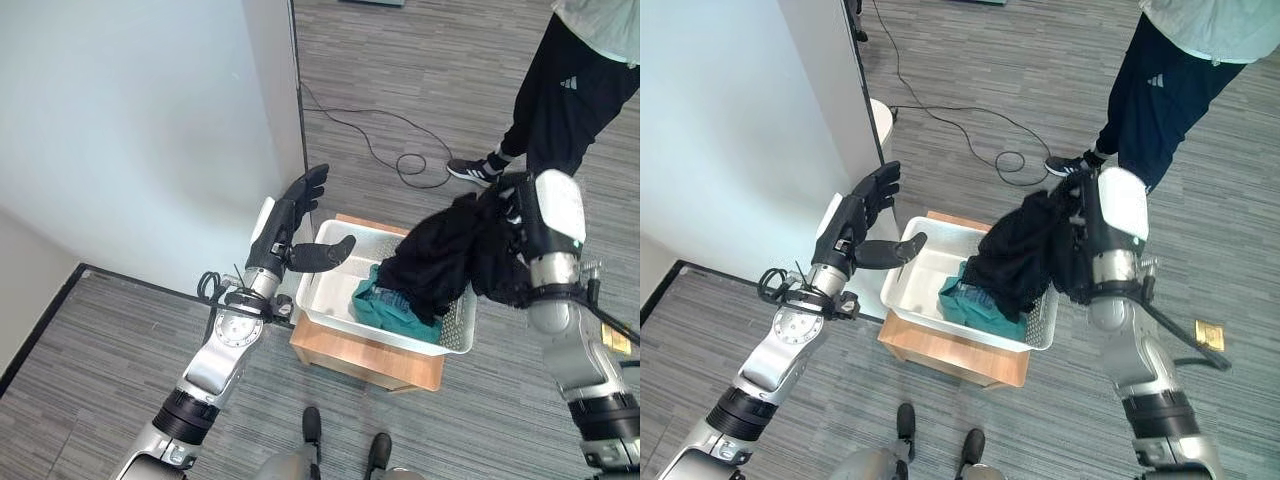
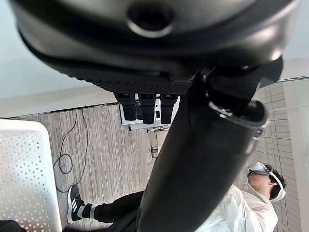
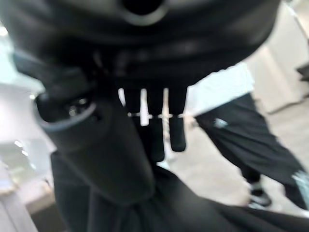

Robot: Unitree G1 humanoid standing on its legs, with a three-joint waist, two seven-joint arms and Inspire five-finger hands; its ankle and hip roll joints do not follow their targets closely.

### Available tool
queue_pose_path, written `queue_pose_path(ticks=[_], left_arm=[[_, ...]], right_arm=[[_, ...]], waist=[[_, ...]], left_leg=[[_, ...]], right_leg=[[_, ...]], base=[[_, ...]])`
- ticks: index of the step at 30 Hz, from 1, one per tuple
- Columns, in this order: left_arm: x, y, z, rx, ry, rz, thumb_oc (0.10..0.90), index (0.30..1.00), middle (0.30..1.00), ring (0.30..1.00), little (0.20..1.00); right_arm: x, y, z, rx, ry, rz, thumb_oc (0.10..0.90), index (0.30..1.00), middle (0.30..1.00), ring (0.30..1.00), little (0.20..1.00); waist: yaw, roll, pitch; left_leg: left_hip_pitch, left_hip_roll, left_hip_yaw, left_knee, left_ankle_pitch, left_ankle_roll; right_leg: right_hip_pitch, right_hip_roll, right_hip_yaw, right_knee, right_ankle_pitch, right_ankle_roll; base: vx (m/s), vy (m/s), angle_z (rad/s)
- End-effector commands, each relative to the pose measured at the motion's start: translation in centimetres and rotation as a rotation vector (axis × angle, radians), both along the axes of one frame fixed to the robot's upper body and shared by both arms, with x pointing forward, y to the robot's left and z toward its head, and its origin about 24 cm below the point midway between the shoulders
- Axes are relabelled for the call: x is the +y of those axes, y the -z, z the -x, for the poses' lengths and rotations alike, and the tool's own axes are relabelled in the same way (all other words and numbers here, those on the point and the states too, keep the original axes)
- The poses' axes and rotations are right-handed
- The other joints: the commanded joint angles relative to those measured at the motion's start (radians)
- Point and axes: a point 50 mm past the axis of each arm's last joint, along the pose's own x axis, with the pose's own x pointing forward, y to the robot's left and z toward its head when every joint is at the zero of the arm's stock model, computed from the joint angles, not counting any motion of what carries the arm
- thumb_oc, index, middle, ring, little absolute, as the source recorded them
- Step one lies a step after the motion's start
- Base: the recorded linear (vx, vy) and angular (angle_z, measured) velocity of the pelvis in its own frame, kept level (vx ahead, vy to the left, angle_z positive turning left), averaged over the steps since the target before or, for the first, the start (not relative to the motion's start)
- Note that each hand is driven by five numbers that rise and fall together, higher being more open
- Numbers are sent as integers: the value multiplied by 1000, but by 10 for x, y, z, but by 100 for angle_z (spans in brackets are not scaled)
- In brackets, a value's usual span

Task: Pick up bed clothes into laundry basket.

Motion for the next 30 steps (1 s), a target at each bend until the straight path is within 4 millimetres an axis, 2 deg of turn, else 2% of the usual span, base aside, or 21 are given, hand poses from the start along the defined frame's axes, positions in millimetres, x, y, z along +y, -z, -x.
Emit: queue_pose_path(ticks=[1, 8, 15, 21, 26, 28, 30], left_arm=[[-8, -55, 3, -270, 57, 102, 800, 900, 900, 900, 900], [-16, -57, 2, -264, 79, 111, 800, 900, 900, 900, 900], [-16, -60, 1, -271, 70, 141, 800, 900, 900, 900, 900], [-16, -64, 5, -295, 78, 146, 800, 900, 900, 900, 900], [-18, -64, 5, -290, 80, 169, 800, 900, 900, 900, 900], [-18, -64, 5, -289, 81, 169, 800, 900, 900, 900, 900], [-21, -65, 5, -294, 88, 170, 800, 900, 900, 900, 900]], right_arm=[[13, -63, 6, -277, -78, 85, 400, 300, 300, 300, 300], [30, -50, -5, -209, -136, 48, 400, 300, 300, 300, 300], [57, -41, -12, -180, -229, 21, 400, 300, 300, 300, 300], [55, -26, -22, -107, -191, 39, 400, 300, 300, 300, 300], [50, 12, -25, 34, -159, 15, 400, 300, 300, 300, 300], [50, 12, -25, 35, -158, 15, 400, 300, 300, 300, 300], [47, 51, -18, 165, -132, -5, 400, 300, 300, 300, 300]], waist=[[40, -45, -93], [77, -76, -90], [150, -126, -80], [178, -133, -68], [192, -123, -37], [192, -123, -38], [187, -113, -19]], left_leg=[[32, 100, 48, 1, -109, -86], [17, 101, 31, 1, -107, -85], [-9, 103, -13, 1, -99, -93], [-24, 99, -36, 1, -91, -93], [-46, 95, -53, 1, -78, -94], [-47, 95, -55, 1, -78, -94], [-57, 93, -65, 1, -73, -92]], right_leg=[[56, -80, -25, 4, -82, 93], [55, -76, -45, 4, -81, 95], [61, -62, -84, 4, -88, 89], [63, -59, -107, 4, -94, 85], [56, -56, -127, 4, -96, 81], [56, -56, -128, 4, -96, 81], [53, -57, -134, 4, -99, 77]], base=[[0, 0, 0], [0, 3, 1], [9, -22, 15], [6, -6, 16], [-28, 2, 20], [-20, -7, 10], [-44, -12, 7]])
